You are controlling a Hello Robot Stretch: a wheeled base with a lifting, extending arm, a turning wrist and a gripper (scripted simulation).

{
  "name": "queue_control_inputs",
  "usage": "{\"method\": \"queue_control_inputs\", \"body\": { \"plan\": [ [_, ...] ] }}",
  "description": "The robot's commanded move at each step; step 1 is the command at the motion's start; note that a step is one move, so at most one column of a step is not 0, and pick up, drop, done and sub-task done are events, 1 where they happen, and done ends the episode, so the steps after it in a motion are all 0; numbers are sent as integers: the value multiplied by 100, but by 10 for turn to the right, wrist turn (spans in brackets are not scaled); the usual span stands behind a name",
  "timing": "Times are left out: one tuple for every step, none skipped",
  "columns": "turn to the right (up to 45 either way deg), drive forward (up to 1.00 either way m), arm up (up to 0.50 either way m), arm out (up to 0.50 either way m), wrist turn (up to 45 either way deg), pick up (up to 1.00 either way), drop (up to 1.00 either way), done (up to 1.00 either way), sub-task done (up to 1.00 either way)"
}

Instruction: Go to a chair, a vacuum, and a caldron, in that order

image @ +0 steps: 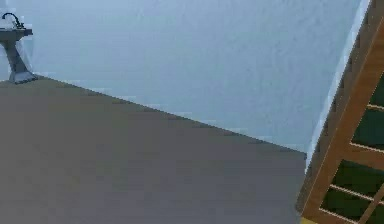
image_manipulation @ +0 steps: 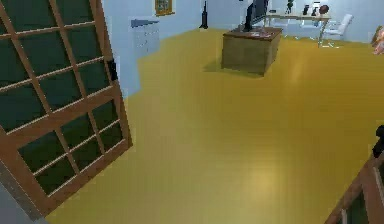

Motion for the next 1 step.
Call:
{"method": "queue_control_inputs", "body": {
  "plan": [
    [180,0,0,0,0,0,0,0,0]
  ]
}}
